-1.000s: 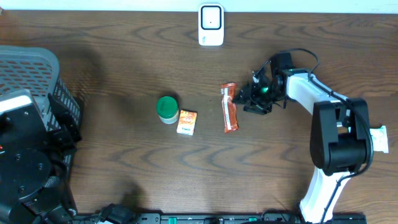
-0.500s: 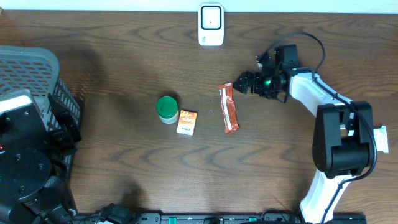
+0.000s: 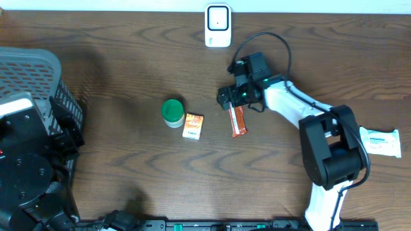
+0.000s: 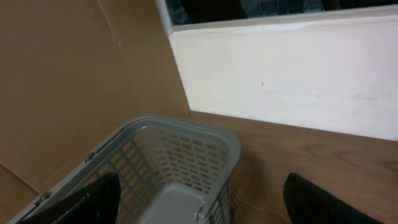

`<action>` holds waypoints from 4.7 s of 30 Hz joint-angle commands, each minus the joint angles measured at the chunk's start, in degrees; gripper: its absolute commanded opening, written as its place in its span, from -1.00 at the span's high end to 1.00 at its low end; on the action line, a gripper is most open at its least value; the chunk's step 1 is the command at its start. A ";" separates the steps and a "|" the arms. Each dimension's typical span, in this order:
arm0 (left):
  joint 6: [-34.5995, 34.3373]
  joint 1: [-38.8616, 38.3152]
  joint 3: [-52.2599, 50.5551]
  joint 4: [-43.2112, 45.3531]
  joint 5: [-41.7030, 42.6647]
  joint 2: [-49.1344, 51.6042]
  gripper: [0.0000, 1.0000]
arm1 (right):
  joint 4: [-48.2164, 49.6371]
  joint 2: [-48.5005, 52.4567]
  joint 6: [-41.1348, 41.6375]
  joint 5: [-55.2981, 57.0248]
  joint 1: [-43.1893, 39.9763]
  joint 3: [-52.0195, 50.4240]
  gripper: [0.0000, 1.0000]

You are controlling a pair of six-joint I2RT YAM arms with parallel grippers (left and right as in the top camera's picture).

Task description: Scan the item barcode

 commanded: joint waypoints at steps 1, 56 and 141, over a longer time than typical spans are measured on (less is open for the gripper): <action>-0.09 0.20 -0.22 0.04 -0.50 0.11 -0.68 | -2.19 8.85 0.61 0.52 -0.04 -3.43 -0.98; -0.09 0.20 -0.22 0.04 -0.52 0.11 -0.68 | -20.94 -42.49 21.27 -18.49 -16.15 -0.70 0.98; -0.09 0.20 -0.22 0.04 -0.50 0.11 -0.68 | 52.59 29.53 -60.00 24.50 7.98 41.97 0.98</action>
